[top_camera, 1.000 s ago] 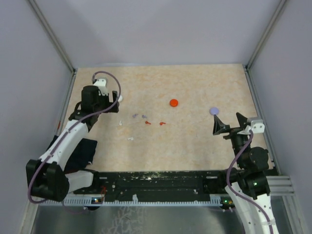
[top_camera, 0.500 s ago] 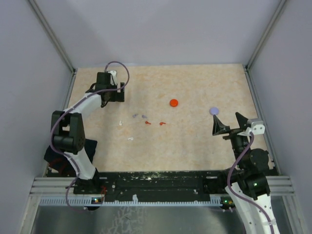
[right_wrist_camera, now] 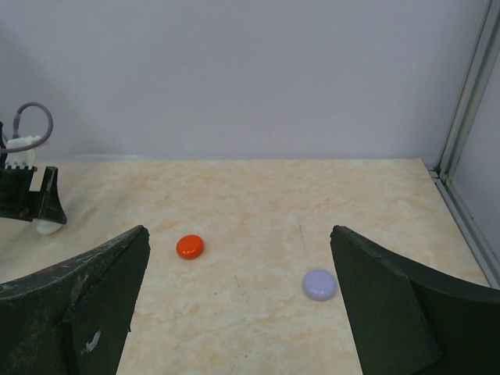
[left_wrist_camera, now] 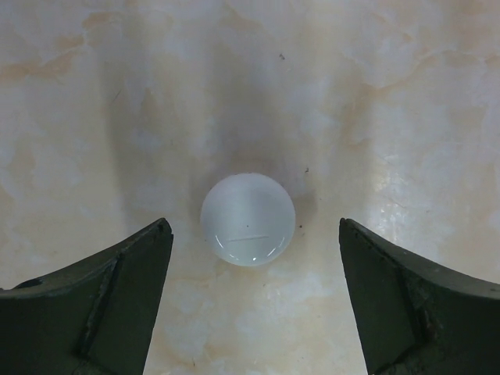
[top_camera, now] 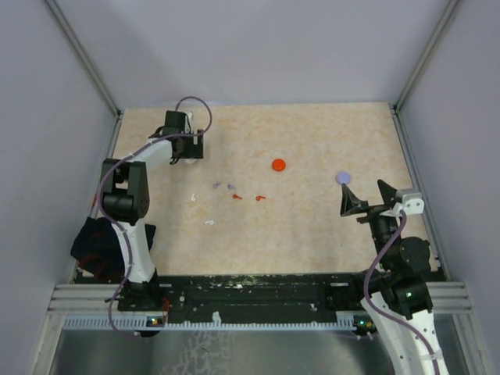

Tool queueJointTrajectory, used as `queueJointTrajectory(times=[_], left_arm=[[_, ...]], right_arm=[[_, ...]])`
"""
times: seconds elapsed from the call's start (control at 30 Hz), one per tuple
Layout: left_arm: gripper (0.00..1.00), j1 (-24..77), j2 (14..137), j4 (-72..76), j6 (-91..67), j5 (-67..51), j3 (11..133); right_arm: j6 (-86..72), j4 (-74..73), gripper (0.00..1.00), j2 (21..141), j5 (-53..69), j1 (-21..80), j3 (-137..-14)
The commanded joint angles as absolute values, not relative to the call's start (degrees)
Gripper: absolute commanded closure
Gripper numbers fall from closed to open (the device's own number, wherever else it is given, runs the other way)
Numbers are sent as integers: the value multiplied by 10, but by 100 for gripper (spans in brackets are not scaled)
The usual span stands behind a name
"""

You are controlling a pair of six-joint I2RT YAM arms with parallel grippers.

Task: Insert the wireless bluetooth earbuds into the charging case
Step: Pick up the charging case at the center of the board.

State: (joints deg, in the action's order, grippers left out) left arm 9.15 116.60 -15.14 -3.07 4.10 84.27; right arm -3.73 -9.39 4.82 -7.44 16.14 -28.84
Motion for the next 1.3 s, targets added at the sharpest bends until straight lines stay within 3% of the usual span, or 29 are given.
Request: queueJointTrajectory(times=[0.0,0.4,0.8,0.97,1.27], left_arm=[[9,86,1196,-186,-41,76,873],[28,83,1224,-193,-48,71,887],[40,82,1225,-192,-33,54,885],[48,83,1194,-188,-21,31,864],[50,101,1089,-182,31,-20,811]], right_arm=[[-42,-69,2,60,-76,167,-291],[-41,-67,2,62,-75,167,-290],[-41,-67,2,63,-69,167,-291],[-44,-68,2,68,-51,167,-295],[-55,-78,2,83,-18,166,-310]])
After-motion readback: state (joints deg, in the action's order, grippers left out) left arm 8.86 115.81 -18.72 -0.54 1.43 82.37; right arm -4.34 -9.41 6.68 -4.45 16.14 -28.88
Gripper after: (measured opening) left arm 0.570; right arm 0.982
